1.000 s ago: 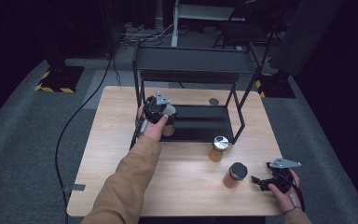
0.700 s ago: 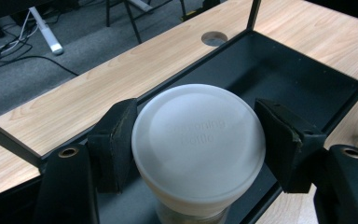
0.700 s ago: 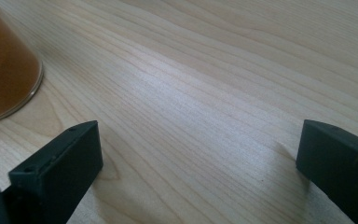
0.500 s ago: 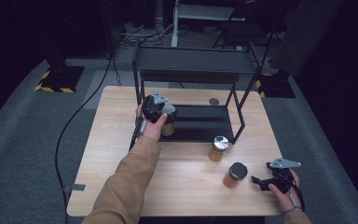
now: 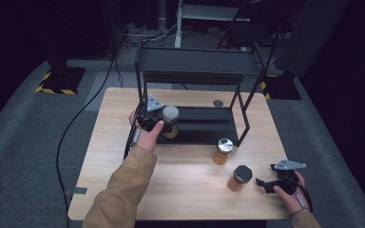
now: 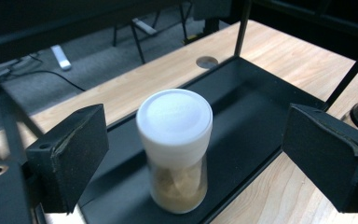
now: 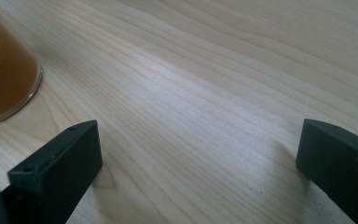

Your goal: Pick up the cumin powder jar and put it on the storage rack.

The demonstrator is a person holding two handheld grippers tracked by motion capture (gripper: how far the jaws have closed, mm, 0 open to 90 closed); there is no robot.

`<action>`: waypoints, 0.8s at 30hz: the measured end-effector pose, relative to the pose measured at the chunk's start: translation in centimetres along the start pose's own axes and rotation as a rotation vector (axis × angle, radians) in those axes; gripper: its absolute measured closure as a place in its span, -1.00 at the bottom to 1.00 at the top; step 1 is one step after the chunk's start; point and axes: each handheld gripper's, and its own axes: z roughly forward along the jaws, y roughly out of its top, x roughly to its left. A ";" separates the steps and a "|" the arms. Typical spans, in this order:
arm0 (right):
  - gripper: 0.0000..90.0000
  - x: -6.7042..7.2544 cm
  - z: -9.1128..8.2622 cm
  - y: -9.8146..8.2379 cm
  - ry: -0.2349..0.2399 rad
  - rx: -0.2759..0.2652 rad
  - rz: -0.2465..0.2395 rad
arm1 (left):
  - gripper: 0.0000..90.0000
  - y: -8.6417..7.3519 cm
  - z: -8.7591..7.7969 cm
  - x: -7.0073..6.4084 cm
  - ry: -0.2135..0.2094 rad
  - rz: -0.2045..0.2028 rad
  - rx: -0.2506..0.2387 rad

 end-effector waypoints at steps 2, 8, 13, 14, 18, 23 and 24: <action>-1.00 0.1 0.1 0.1 -0.008 0.001 0.007 | -0.92 -0.4 -0.8 -0.1 0.004 -0.002 -0.006; -1.00 1.1 0.8 0.8 -0.070 0.003 0.067 | -0.98 -2.1 -3.1 -0.7 0.039 0.004 -0.027; -1.00 1.4 1.0 1.0 -0.087 0.000 0.086 | -0.98 -3.1 -4.2 -0.8 0.034 0.004 -0.008; -1.00 1.3 1.1 1.1 -0.083 0.002 0.082 | -0.98 -3.2 -4.3 -0.9 0.032 0.006 -0.005; -1.00 1.4 1.0 1.0 -0.084 -0.001 0.082 | -0.98 -4.1 -4.7 -1.3 0.029 0.000 0.003; -1.00 1.2 0.9 0.9 -0.073 0.000 0.073 | -0.96 -5.0 -5.0 -1.7 0.031 0.004 0.018; -1.00 1.1 0.9 0.8 -0.067 0.000 0.066 | -0.96 -5.2 -5.0 -1.7 0.027 0.005 0.020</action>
